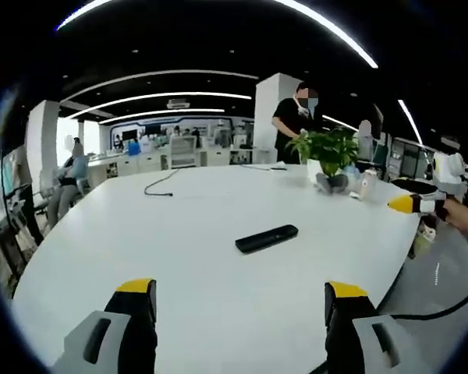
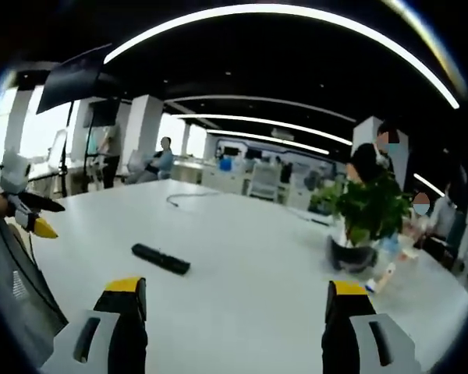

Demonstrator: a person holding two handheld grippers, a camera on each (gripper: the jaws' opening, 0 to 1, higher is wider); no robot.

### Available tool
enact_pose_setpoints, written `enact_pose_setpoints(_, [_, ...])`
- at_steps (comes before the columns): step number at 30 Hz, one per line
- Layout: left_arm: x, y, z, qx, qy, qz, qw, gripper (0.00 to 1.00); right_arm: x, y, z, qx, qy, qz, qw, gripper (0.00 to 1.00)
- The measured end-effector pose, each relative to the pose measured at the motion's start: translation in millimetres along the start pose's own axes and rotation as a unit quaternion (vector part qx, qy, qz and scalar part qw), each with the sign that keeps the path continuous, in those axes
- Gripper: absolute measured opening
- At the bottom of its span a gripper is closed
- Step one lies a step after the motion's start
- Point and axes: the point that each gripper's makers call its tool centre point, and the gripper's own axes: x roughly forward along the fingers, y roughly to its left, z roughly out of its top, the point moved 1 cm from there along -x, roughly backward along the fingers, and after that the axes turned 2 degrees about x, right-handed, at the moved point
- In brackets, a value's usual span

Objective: Press the specified remote control buttons in sequence, fully releasing each button before pressing the next.

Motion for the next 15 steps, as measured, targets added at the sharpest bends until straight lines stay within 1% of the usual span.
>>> enact_pose_setpoints(1, [2, -0.9, 2.0, -0.002, -0.003, -0.005, 1.0000, 0.94, 0, 1, -3.8, 0.001, 0.011, 0.007, 0.9999, 0.75])
enact_pose_setpoints(2, [3, 2.0, 5.3, -0.003, -0.006, -0.006, 1.0000, 0.94, 0, 1, -4.2, 0.005, 0.013, 0.009, 0.9999, 0.71])
enact_pose_setpoints(4, [2, 7.8, 11.0, -0.002, -0.015, -0.002, 0.9999, 0.95, 0, 1, -2.7, 0.010, 0.006, 0.010, 0.9999, 0.75])
enact_pose_setpoints(5, [3, 10.6, 15.9, 0.000, -0.014, -0.001, 0.9999, 0.96, 0, 1, -1.1, 0.013, 0.001, 0.008, 0.9999, 0.77])
enact_pose_setpoints(6, [3, 12.6, 18.6, 0.003, -0.014, 0.000, 0.9999, 0.98, 0, 1, -1.3, 0.014, 0.002, 0.008, 0.9999, 0.76])
enact_pose_setpoints(7, [3, 14.5, 25.3, 0.011, -0.021, -0.002, 0.9997, 0.99, 0, 0, -2.7, 0.017, 0.006, 0.009, 0.9998, 0.74])
enact_pose_setpoints(9, [5, 17.1, 32.0, 0.023, -0.025, -0.005, 0.9994, 0.99, 0, 0, -3.2, 0.018, 0.006, 0.008, 0.9998, 0.74])
enact_pose_setpoints(12, [10, 18.7, 32.6, 0.042, -0.011, -0.014, 0.9990, 1.00, 0, 1, -2.6, 0.022, 0.005, 0.010, 0.9997, 0.76])
enact_pose_setpoints(13, [11, 17.6, 32.3, 0.043, -0.008, -0.017, 0.9989, 1.00, 0, 2, -3.9, 0.023, 0.009, 0.011, 0.9996, 0.75])
enact_pose_setpoints(15, [13, 15.1, 32.6, 0.042, -0.009, -0.025, 0.9987, 1.00, 0, 2, -4.4, 0.022, 0.011, 0.012, 0.9996, 0.76])
